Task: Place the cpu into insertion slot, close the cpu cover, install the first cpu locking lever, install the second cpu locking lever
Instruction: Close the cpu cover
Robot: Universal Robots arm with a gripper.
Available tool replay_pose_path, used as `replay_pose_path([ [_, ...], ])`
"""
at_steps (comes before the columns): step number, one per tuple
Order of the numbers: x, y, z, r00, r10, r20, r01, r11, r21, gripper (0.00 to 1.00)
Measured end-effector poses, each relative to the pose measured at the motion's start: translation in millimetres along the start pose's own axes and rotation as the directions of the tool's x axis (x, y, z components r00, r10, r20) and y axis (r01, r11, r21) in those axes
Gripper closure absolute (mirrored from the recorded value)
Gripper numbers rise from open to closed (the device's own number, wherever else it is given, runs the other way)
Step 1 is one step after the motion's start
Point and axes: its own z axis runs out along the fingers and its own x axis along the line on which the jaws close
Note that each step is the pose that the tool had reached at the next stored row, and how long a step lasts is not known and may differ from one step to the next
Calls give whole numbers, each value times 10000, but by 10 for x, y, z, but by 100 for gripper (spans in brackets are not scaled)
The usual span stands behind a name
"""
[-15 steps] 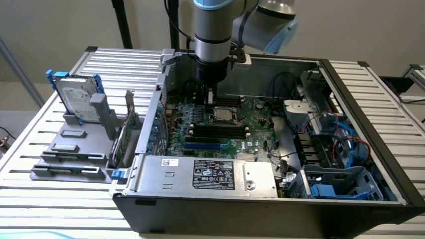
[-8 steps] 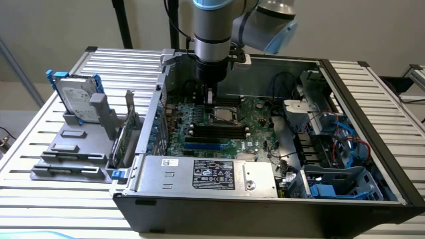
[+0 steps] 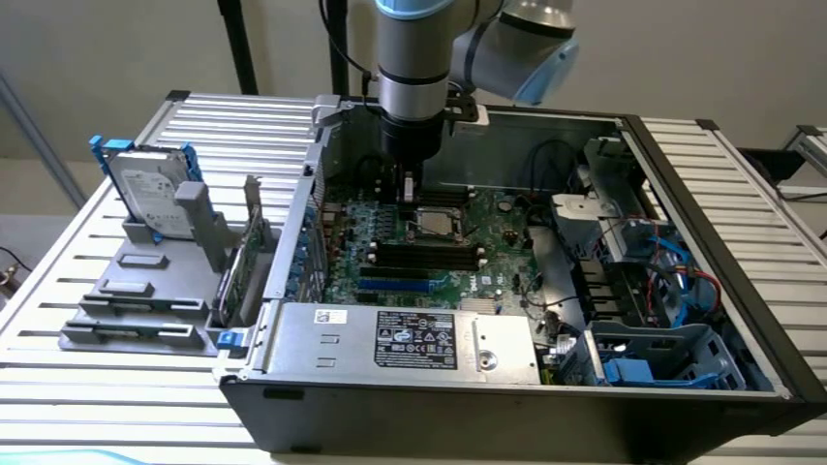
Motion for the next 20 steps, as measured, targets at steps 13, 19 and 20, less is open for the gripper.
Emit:
replay_pose_path([
  [13, 8, 485, -161, 10000, 4, 0, -4, 9997, 241, 89],
  [19, 15, 760, -333, 10000, 7, 2, -7, 9992, 391, 89],
  [20, 16, 809, -364, 10000, 8, 4, -8, 9991, 418, 89],
])
